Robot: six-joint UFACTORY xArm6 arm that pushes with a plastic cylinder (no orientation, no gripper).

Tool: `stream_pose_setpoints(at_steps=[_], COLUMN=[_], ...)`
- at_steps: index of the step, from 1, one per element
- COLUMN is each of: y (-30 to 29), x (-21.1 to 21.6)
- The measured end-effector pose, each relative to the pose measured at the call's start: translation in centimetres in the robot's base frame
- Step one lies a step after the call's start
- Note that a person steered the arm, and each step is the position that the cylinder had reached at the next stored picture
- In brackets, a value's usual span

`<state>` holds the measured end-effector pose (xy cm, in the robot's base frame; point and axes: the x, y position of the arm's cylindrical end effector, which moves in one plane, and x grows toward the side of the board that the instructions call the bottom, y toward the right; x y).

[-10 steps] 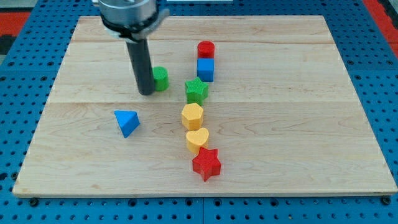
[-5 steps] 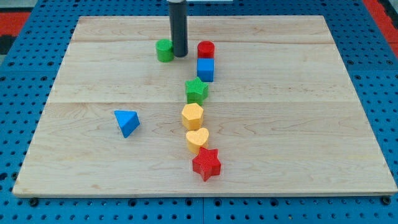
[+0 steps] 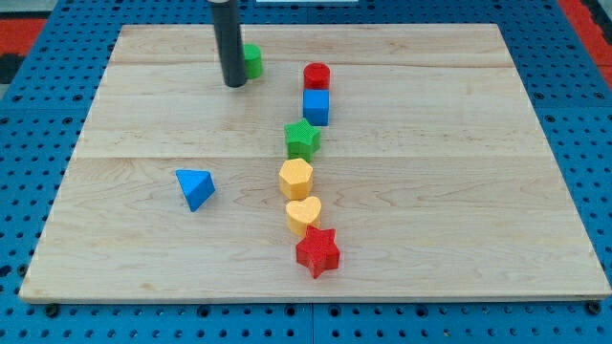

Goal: Push the green circle to the top of the red circle

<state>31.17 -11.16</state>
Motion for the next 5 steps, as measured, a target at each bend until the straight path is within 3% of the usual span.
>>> stream_pose_setpoints(at_steps=[2, 3, 4, 5], y=[-0.6, 9.6, 12.2, 5.0], x=[-4.9, -6.8, -6.8, -7.6])
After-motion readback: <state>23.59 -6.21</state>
